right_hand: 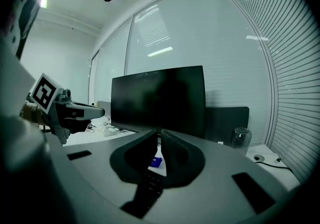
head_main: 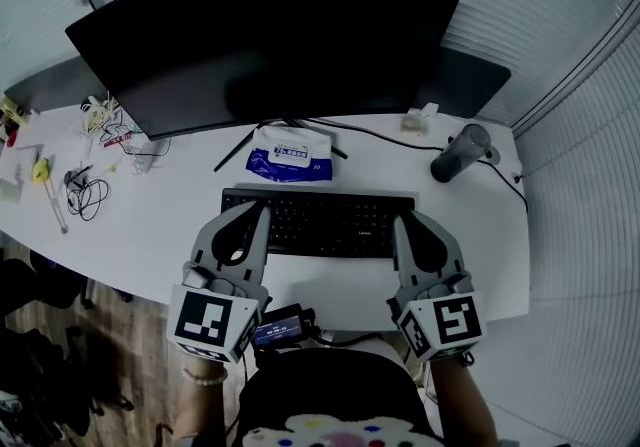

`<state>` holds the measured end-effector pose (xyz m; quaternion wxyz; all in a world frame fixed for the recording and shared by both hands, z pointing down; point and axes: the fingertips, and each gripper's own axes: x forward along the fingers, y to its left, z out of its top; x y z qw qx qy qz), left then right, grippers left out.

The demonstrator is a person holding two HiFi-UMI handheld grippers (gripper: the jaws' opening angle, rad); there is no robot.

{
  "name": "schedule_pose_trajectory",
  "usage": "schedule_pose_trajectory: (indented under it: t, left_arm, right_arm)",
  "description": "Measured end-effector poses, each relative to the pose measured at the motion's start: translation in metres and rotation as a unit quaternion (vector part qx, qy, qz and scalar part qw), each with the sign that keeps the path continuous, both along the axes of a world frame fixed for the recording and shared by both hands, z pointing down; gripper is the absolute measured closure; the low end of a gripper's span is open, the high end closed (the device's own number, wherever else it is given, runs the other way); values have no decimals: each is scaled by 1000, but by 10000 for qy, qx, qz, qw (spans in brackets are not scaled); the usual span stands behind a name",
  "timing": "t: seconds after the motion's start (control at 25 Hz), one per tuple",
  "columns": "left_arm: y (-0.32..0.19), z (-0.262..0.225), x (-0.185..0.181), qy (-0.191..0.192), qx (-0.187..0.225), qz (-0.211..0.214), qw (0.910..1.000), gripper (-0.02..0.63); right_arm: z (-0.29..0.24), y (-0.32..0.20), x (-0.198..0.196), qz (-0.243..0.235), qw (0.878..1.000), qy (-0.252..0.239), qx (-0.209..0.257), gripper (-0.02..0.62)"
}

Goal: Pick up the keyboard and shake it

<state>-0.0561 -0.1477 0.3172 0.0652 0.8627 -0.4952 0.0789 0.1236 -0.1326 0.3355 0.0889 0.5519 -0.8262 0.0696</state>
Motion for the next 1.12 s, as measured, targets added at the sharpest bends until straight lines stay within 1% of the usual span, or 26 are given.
schedule_pose_trajectory:
  t: [0.24, 0.4, 0.56, 0.72, 1.12]
  left_arm:
    - [9, -9, 4, 41, 23, 62, 10000, 589]
    - [12, -8, 9, -112, 95, 123, 9998, 589]
    - [12, -7, 10, -292, 189, 128, 9993, 589]
    - [14, -5, 11, -337, 182, 155, 9991, 589]
    - [13, 6, 8, -507, 163, 176, 9984, 589]
  right_arm:
    - [-17, 6, -7, -169, 9993, 272, 199, 551]
    - [-21, 9, -7, -197, 9990, 308, 271, 551]
    - [-18, 10, -7, -183, 9994, 163, 229, 551]
    - [-15, 11, -4, -151, 9997, 113, 150, 551]
    - [-7, 11, -6, -209, 9994, 247, 107, 551]
